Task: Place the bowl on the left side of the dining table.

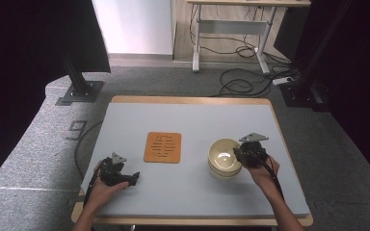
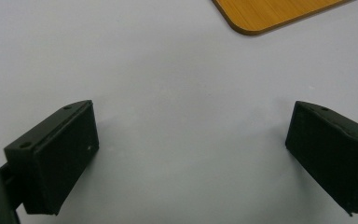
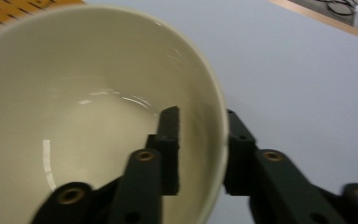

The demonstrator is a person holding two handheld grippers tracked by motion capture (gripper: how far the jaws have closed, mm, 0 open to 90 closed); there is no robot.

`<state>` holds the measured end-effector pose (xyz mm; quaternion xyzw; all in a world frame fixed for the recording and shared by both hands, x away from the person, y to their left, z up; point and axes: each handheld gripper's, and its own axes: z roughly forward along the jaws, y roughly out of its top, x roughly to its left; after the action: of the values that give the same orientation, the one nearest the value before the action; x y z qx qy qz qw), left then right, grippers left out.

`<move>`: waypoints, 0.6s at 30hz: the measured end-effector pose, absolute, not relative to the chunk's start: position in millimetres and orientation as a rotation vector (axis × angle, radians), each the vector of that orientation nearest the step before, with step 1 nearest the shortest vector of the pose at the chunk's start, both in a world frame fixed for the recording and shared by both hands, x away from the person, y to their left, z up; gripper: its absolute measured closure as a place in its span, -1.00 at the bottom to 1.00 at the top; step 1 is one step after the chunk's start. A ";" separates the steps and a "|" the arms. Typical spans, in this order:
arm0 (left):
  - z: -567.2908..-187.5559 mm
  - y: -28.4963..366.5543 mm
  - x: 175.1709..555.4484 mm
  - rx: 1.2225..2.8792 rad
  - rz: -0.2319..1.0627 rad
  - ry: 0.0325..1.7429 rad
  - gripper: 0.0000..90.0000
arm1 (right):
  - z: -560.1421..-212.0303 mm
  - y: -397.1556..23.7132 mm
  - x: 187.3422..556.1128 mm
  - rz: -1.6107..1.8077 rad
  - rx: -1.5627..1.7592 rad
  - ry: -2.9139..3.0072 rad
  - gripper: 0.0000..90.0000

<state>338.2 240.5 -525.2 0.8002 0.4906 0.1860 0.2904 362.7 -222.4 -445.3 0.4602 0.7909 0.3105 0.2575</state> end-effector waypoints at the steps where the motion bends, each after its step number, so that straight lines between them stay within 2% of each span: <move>1: -525.3 240.4 338.3 2.134 0.496 1.308 -0.95 | -446.7 -223.3 364.0 0.819 1.251 2.141 0.69; 5: -525.3 240.5 338.3 2.134 0.496 1.309 -0.95 | -444.1 -227.7 367.1 0.871 1.284 2.159 0.79; 18: -525.2 240.5 338.3 2.135 0.495 1.309 -0.95 | -429.9 -218.2 355.5 0.851 1.133 2.049 0.83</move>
<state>338.3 240.5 -525.2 0.8003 0.4907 0.1858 0.2903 355.5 -218.2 -429.9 0.4311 0.7793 0.3237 0.3194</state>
